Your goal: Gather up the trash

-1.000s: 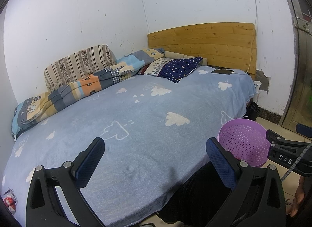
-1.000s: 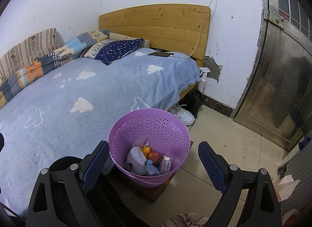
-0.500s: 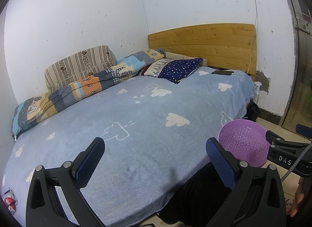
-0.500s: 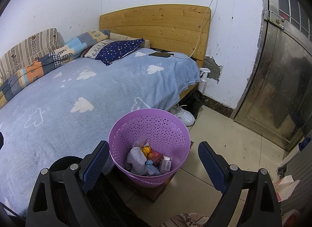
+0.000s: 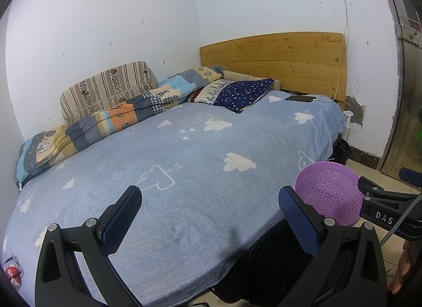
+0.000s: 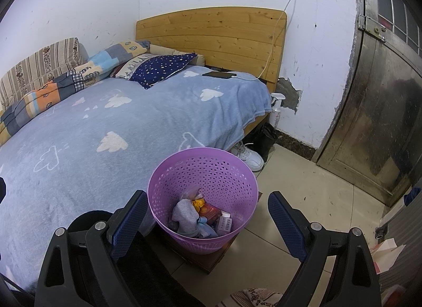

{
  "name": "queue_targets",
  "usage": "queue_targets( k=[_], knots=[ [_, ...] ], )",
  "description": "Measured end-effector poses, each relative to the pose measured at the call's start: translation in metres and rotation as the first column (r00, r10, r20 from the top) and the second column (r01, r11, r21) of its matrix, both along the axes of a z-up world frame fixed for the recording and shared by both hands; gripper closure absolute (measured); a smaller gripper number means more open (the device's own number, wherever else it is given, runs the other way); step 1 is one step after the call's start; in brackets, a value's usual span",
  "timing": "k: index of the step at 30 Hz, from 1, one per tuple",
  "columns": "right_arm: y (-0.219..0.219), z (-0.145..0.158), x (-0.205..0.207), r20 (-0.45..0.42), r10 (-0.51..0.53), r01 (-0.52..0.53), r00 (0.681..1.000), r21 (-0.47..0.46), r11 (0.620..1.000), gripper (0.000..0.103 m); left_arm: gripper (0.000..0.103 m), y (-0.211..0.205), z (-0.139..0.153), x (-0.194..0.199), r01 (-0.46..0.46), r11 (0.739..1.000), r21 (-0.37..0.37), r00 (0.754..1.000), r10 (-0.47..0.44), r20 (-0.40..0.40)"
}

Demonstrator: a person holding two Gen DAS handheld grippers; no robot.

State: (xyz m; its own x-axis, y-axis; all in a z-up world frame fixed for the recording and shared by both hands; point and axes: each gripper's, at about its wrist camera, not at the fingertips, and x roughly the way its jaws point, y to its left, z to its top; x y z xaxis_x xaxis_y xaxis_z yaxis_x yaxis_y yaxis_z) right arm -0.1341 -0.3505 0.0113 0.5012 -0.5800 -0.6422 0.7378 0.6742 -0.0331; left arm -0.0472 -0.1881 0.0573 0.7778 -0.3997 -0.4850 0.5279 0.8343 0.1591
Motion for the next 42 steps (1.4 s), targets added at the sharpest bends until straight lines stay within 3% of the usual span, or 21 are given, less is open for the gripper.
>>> queue_targets(
  k=[18, 23, 27, 30, 33, 35, 38, 41, 42],
  knots=[
    [0.005, 0.006, 0.010, 0.003, 0.028, -0.028, 1.000, -0.029, 0.999, 0.009, 0.000, 0.004, 0.004, 0.007, -0.020, 1.000, -0.019, 1.000, 0.019, -0.017],
    [0.016, 0.019, 0.033, 0.021, 0.133, -0.132, 0.991, -0.060, 0.989, 0.009, 0.000, 0.028, 0.001, 0.031, -0.107, 0.993, -0.054, 0.992, 0.103, -0.070],
    [0.026, 0.028, 0.067, 0.076, 0.257, -0.256, 0.963, -0.034, 0.966, 0.009, 0.000, 0.067, -0.006, 0.065, -0.236, 0.967, -0.092, 0.965, 0.222, -0.143],
    [0.044, 0.029, 0.105, 0.128, 0.389, -0.389, 0.912, -0.027, 0.921, 0.001, 0.000, 0.106, -0.027, 0.102, -0.367, 0.927, -0.079, 0.914, 0.344, -0.215],
    [0.074, 0.016, 0.155, 0.104, 0.458, -0.459, 0.883, -0.023, 0.888, 0.001, 0.000, 0.143, -0.062, 0.143, -0.474, 0.880, -0.036, 0.837, 0.437, -0.328],
    [0.097, -0.003, 0.191, 0.049, 0.507, -0.507, 0.861, -0.012, 0.862, 0.001, 0.000, 0.162, -0.088, 0.170, -0.555, 0.831, 0.037, 0.767, 0.528, -0.365],
    [0.132, -0.042, 0.246, -0.046, 0.583, -0.582, 0.811, 0.035, 0.812, 0.001, 0.000, 0.176, -0.114, 0.201, -0.630, 0.770, 0.101, 0.682, 0.611, -0.402],
    [0.163, -0.082, 0.297, -0.093, 0.660, -0.651, 0.746, 0.113, 0.751, 0.001, 0.000, 0.179, -0.137, 0.232, -0.679, 0.727, 0.105, 0.627, 0.648, -0.433],
    [0.168, -0.093, 0.312, -0.096, 0.655, -0.642, 0.750, 0.132, 0.755, 0.001, 0.000, 0.178, -0.144, 0.240, -0.683, 0.722, 0.110, 0.617, 0.650, -0.444]
  ],
)
